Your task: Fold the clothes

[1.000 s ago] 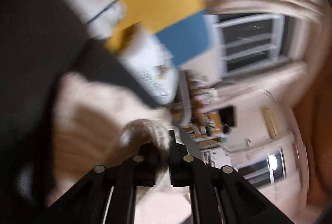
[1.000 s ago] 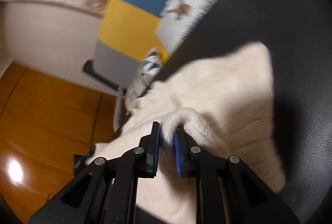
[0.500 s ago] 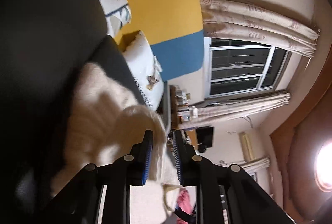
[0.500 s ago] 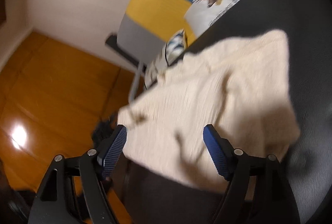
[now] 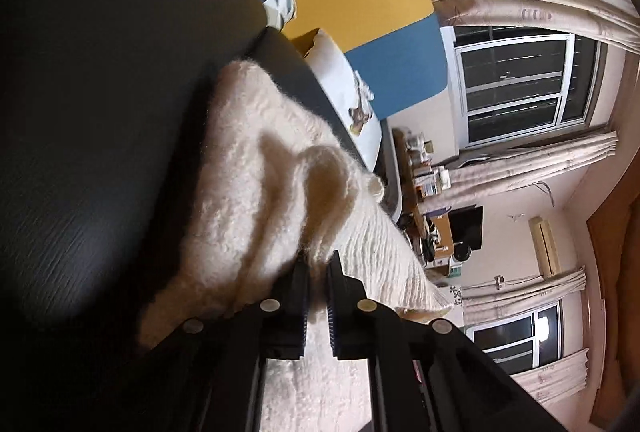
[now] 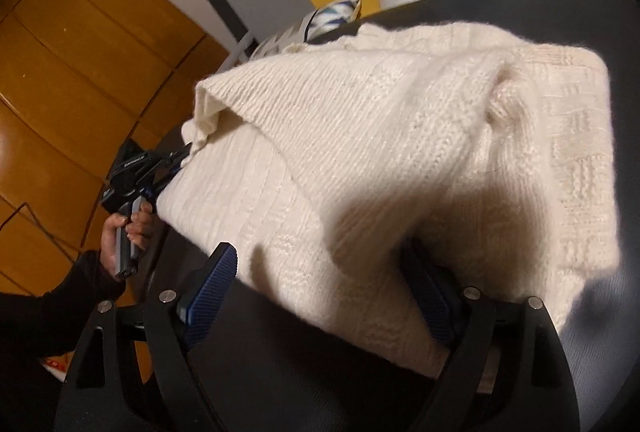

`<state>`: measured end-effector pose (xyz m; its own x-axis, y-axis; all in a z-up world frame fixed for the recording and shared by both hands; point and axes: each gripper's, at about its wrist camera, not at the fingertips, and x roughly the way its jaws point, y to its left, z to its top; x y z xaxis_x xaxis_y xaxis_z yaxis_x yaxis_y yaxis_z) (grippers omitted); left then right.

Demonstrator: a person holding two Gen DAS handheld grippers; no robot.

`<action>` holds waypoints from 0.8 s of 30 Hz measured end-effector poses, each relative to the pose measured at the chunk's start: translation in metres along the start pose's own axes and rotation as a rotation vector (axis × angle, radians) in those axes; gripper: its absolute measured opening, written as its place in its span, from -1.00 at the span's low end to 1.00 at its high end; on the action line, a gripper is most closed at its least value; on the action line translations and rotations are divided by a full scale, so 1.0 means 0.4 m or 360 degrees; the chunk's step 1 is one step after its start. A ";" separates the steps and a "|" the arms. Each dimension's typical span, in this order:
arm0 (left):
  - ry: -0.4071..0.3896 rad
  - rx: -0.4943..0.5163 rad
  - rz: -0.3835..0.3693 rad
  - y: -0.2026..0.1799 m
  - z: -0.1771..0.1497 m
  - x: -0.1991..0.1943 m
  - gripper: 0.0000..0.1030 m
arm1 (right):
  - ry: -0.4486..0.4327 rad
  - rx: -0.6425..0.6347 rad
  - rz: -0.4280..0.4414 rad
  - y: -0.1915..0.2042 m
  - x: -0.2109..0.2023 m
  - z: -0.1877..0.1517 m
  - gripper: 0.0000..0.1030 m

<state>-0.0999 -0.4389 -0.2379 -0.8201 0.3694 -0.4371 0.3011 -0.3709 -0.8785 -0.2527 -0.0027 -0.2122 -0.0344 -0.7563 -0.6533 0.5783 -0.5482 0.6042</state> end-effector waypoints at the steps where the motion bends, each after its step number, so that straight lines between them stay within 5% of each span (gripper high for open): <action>1: 0.0010 -0.0013 -0.0001 0.007 -0.015 -0.018 -0.84 | 0.0025 0.0007 0.0021 0.004 -0.002 -0.009 0.67; 9: 0.0075 -0.0136 -0.0087 0.052 -0.128 -0.163 -0.72 | 0.0055 0.0178 0.0183 0.031 -0.059 -0.112 0.68; 15: 0.0031 -0.0164 -0.0124 0.018 -0.098 -0.175 -0.60 | -0.0178 0.0359 0.0332 -0.006 -0.076 -0.091 0.68; 19: 0.0015 -0.0173 -0.0164 0.009 -0.080 -0.163 -0.59 | -0.0280 0.0467 0.0611 -0.036 -0.091 -0.084 0.68; 24: -0.0038 -0.0249 -0.0189 0.037 -0.072 -0.152 -0.60 | -0.0404 0.0577 0.0611 -0.079 -0.103 -0.055 0.68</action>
<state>-0.0317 -0.4424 -0.2298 -0.8650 0.3816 -0.3257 0.2723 -0.1881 -0.9436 -0.2515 0.0536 -0.2145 -0.0975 -0.9623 -0.2539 0.2737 -0.2712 0.9228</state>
